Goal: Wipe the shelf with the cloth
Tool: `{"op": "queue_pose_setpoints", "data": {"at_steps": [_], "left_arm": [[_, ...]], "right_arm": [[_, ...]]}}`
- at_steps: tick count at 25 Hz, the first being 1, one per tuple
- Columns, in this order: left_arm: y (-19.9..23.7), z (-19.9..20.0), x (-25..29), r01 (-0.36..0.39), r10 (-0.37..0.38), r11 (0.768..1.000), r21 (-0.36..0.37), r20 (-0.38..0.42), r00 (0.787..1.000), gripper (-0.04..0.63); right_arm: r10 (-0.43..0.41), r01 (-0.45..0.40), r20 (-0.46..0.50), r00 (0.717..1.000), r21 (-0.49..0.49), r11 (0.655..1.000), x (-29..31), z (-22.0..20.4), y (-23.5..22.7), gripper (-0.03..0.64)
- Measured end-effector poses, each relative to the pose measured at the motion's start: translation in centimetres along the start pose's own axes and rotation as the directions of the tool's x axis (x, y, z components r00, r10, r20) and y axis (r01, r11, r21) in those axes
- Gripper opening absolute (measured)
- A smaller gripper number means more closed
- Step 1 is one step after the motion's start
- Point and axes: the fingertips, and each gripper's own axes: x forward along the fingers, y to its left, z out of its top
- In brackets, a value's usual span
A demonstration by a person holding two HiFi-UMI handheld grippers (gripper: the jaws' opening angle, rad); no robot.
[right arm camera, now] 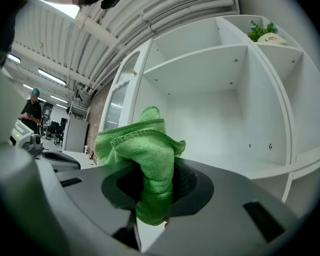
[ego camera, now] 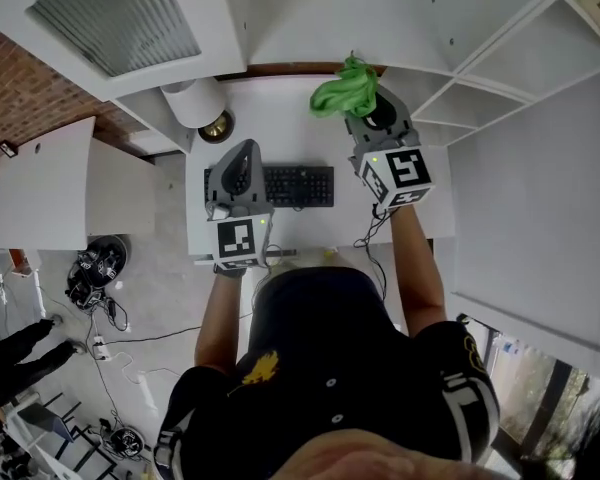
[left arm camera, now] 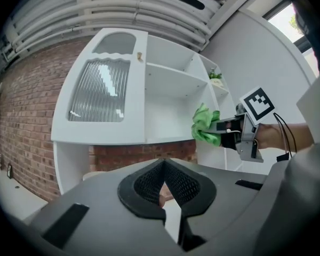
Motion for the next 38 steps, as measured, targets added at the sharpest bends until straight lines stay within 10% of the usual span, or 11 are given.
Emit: {"op": "queue_pose_setpoints", "data": {"at_steps": [12, 28, 38], "left_arm": [[1.3, -1.4, -2.3, 0.018, -0.017, 0.997, -0.074, 0.015, 1.0, 0.018], [-15.2, 0.8, -6.6, -0.091, 0.092, 0.995, 0.037, -0.027, 0.995, 0.018], [-13.4, 2.4, -8.3, -0.097, 0.097, 0.994, 0.054, -0.001, 0.995, 0.018]], "right_arm": [[-0.072, 0.072, 0.009, 0.997, -0.041, 0.997, -6.7, -3.3, 2.6, 0.092], [-0.019, 0.018, 0.034, 0.999, 0.019, 1.0, -23.7, -6.2, -6.9, 0.092], [-0.114, 0.117, 0.082, 0.99, -0.028, 0.993, -26.3, -4.0, -6.8, 0.092]]}}
